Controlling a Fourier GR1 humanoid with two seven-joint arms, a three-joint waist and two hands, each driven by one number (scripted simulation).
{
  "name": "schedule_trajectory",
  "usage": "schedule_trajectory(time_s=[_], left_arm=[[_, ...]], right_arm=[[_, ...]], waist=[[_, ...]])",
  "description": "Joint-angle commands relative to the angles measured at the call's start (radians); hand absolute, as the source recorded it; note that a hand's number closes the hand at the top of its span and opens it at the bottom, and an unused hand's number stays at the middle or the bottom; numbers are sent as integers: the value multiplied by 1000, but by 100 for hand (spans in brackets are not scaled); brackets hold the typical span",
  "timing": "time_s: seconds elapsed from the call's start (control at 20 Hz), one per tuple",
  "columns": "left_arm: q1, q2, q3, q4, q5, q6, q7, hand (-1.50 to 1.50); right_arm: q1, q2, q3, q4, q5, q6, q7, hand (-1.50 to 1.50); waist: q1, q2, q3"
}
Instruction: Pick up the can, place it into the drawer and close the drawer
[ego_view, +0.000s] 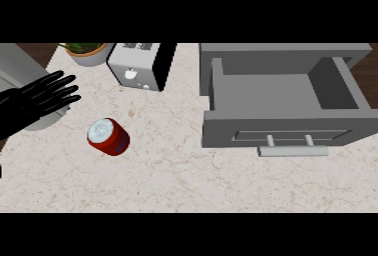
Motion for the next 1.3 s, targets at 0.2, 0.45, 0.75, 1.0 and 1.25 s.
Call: schedule_trajectory(time_s=[0.2,0.45,0.75,1.0,1.25], left_arm=[[14,-116,25,22,-235,-11,-75,-150],[21,-208,43,91,-474,-41,-229,-150],[-3,-239,85,286,-699,-68,-456,-150],[-27,-219,88,393,-817,-63,-597,-150],[-127,-221,79,608,-951,-6,-769,-150]], right_arm=[[50,27,-75,4,-43,95,-34,-150],[-10,4,-102,70,-58,112,-22,-150],[5,27,-117,44,-50,131,-8,-150],[23,83,-102,12,0,159,-16,-150],[5,37,-164,58,-60,199,-25,-150]], waist=[[-1,0,0],[0,1,-1],[-6,4,-1],[-5,3,-1],[-16,7,-2]])
